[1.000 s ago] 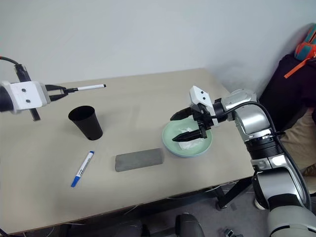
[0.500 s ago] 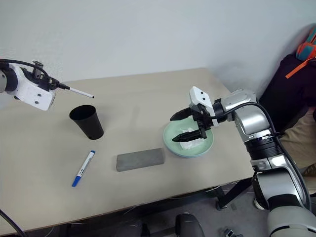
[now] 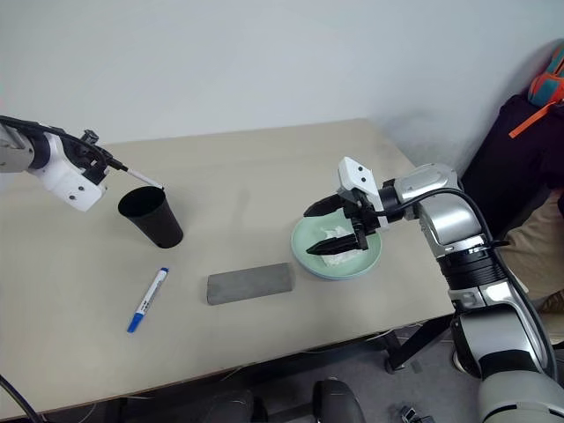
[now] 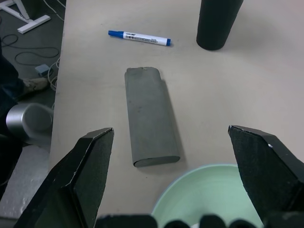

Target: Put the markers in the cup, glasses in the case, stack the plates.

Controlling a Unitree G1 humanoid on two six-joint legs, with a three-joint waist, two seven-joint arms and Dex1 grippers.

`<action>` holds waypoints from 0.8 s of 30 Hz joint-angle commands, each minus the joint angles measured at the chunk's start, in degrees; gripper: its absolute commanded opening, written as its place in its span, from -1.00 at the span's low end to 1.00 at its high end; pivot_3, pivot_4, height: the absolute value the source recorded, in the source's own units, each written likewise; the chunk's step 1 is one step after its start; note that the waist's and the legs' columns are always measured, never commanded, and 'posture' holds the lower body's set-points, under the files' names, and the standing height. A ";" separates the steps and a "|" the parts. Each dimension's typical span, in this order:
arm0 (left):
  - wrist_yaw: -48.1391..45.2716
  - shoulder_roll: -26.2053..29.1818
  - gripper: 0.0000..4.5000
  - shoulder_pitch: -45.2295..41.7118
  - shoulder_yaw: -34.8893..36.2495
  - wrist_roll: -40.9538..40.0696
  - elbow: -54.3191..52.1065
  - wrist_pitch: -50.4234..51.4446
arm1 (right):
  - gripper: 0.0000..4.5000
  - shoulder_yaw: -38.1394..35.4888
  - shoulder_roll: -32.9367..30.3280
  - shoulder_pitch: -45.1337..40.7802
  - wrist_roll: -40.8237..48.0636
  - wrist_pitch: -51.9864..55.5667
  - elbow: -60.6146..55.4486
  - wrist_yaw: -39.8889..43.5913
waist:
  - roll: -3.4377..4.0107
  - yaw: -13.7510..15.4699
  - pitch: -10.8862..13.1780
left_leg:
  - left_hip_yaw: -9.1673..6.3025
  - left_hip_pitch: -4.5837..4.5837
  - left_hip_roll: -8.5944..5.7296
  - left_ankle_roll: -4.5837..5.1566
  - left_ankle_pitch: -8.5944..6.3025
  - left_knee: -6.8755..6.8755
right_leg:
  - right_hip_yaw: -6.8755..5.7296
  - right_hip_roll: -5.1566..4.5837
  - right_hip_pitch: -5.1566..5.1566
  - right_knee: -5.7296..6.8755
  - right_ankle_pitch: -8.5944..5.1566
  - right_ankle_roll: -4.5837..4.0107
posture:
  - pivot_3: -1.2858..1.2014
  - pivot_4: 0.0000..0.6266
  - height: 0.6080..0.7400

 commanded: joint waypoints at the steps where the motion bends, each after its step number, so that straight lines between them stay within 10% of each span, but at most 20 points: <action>1: 1.64 -0.32 -0.87 -2.65 -0.95 0.99 0.60 -0.16 | 0.86 -2.02 -0.03 -1.11 1.11 -0.07 -1.19 -0.74 | -0.04 0.00 0.01 | 0.00 0.00 0.00 0.00 0.00 0.06 | 0.00 -0.02 0.00 0.08 0.00 0.00 | 0.03 -1.00 0.98; 24: -1.43 -2.17 -0.87 -9.37 -0.45 -0.89 4.02 2.12 | 0.86 -1.63 0.20 -0.61 1.27 -0.14 -1.33 -1.18 | -0.28 0.03 0.01 | -0.03 -0.05 0.00 0.02 -0.02 0.46 | 0.00 -0.05 -0.03 0.44 -0.01 -0.01 | 0.03 -1.00 0.98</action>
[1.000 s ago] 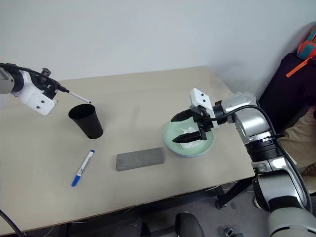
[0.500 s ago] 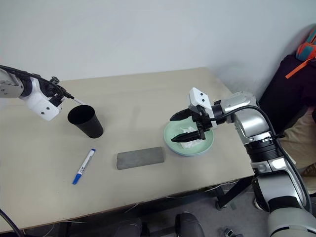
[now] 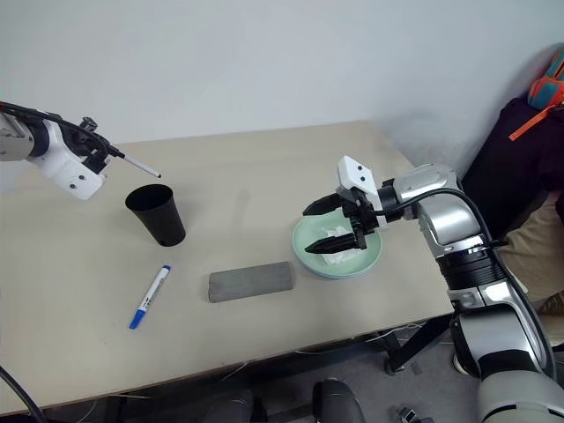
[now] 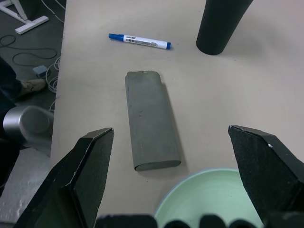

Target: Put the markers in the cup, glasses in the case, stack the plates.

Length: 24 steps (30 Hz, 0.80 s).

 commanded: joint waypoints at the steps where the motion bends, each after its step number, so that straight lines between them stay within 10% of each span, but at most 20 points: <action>1: -4.19 0.05 -0.87 -3.87 2.02 -3.26 0.59 -1.55 | 0.86 -1.61 -0.04 -0.58 0.92 -0.25 -1.22 -0.32 | -0.02 -0.03 -0.01 | 0.01 -0.01 0.00 0.00 0.00 0.01 | 0.00 0.00 0.00 -0.01 0.00 0.00 | 0.03 -1.00 0.98; 24: -24.46 2.41 -0.87 -4.94 3.34 -11.77 0.50 -7.93 | 0.86 -1.66 0.54 -0.33 0.73 -0.65 -0.82 -1.09 | -0.02 -0.05 -0.01 | 0.02 -0.03 0.00 0.04 -0.02 0.15 | 0.04 0.00 0.00 0.05 0.00 0.00 | 0.03 -1.00 0.98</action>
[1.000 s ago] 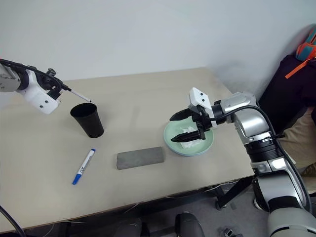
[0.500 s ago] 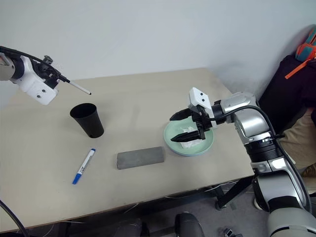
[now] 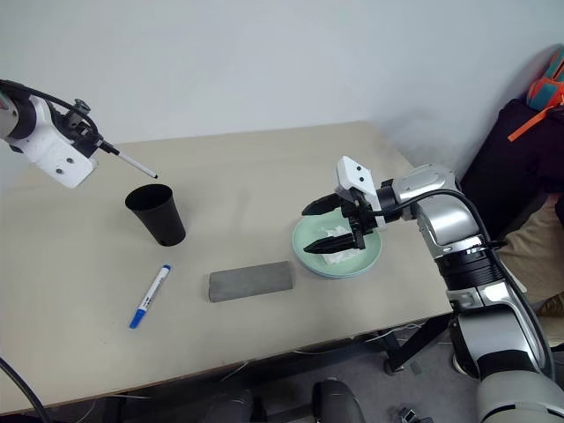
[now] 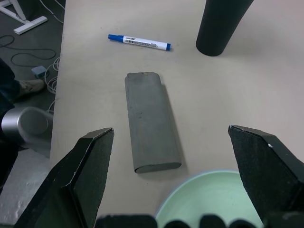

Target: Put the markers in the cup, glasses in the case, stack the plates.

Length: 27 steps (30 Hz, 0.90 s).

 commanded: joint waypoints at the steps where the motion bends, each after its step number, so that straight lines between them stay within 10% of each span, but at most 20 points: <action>1: -2.46 1.19 -0.87 0.53 0.68 -0.73 -0.49 -0.82 | 0.86 -1.78 0.06 -0.46 0.89 -0.33 -0.80 -0.62 | 0.00 -0.01 0.00 | 0.00 0.00 0.00 0.00 0.00 0.00 | 0.01 0.00 0.00 0.01 0.00 0.00 | 0.03 -1.00 0.98; 15: -5.26 0.04 -0.87 7.16 3.47 -6.24 -0.80 -1.53 | 0.86 -1.99 0.02 -0.41 1.07 -0.20 -1.05 -1.11 | -0.01 0.01 -0.01 | -0.05 -0.33 0.03 0.12 -0.05 0.54 | -0.03 0.01 -0.04 0.09 0.01 0.00 | 0.03 -1.00 0.98; 27: -6.67 0.17 0.77 8.12 5.55 -8.66 -2.45 -0.23 | 0.86 -1.89 0.48 -0.74 0.91 -0.40 -0.75 -1.32 | -0.02 0.02 -0.01 | -0.06 -0.35 0.02 0.14 -0.06 0.64 | -0.03 0.01 -0.04 0.16 0.01 0.00 | 0.03 -1.00 0.98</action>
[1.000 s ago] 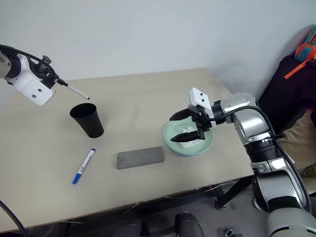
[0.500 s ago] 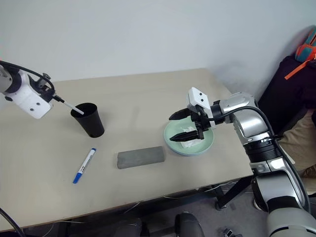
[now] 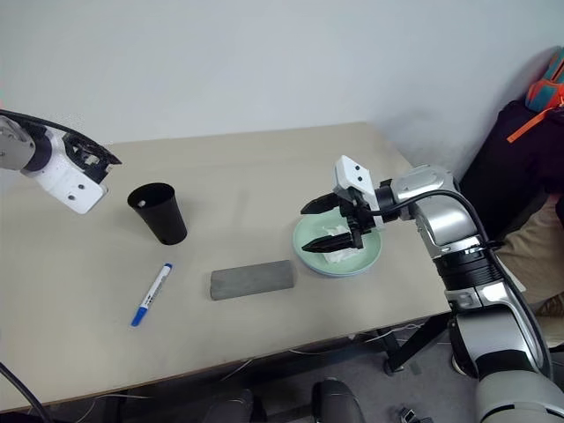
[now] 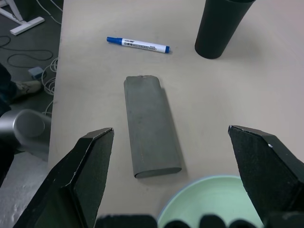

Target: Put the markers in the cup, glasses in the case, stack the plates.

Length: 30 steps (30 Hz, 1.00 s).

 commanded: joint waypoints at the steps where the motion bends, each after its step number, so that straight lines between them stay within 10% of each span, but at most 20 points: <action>1: -2.95 0.26 0.77 -1.31 3.08 -3.32 -0.66 0.77 | 0.86 -1.87 -0.08 -0.71 0.90 -0.41 -0.83 -0.46 | 0.00 -0.04 0.00 | 0.01 -0.01 0.00 0.00 0.00 0.00 | 0.00 0.00 0.00 -0.01 0.00 0.00 | 0.03 -1.00 0.98; 7: -38.51 -4.80 0.77 1.50 22.74 -33.55 1.19 13.22 | 0.86 -1.99 -0.10 -0.56 0.88 -0.38 -1.07 -0.59 | 0.01 0.13 -0.01 | -0.03 -0.07 0.03 0.00 0.00 0.14 | -0.08 0.00 -0.02 0.00 -0.01 -0.02 | 0.03 -1.00 0.98; 11: -54.62 -4.05 0.77 15.30 34.47 -57.42 -26.74 46.39 | 0.86 -2.32 -0.38 -0.14 1.03 -0.05 -1.59 -0.97 | 0.05 -0.36 0.00 | -0.04 -0.08 0.03 0.03 -0.02 0.35 | -0.01 0.00 -0.02 0.16 -0.01 -0.02 | 0.03 -1.00 0.98; 21: -25.91 -2.73 0.77 48.85 52.73 -65.99 -81.75 115.25 | 0.86 -1.47 -0.12 -1.68 0.65 -0.44 -0.01 0.40 | 0.05 -0.58 0.00 | -0.13 0.39 0.11 -0.17 0.05 0.64 | 0.77 0.54 0.19 0.82 -0.02 -0.01 | 0.03 -1.00 0.98; 26: -14.31 -3.45 0.77 49.18 48.79 -64.56 -91.06 152.28 | 0.86 -0.83 0.62 -2.91 0.27 -1.09 1.40 1.48 | 0.06 -0.33 0.04 | -0.27 1.32 0.19 -0.56 0.00 0.46 | 0.83 0.71 1.07 0.64 -0.12 -0.16 | 0.03 -1.00 0.98; 30: -5.56 -3.79 0.77 52.65 41.07 -64.30 -94.32 160.02 | 0.86 -0.46 1.47 -3.44 0.06 -1.44 2.09 1.77 | 0.09 -0.35 0.04 | -0.67 1.96 0.02 -0.61 0.03 -0.12 | 1.04 0.78 1.61 0.27 -0.12 -0.15 | 0.03 -1.00 0.98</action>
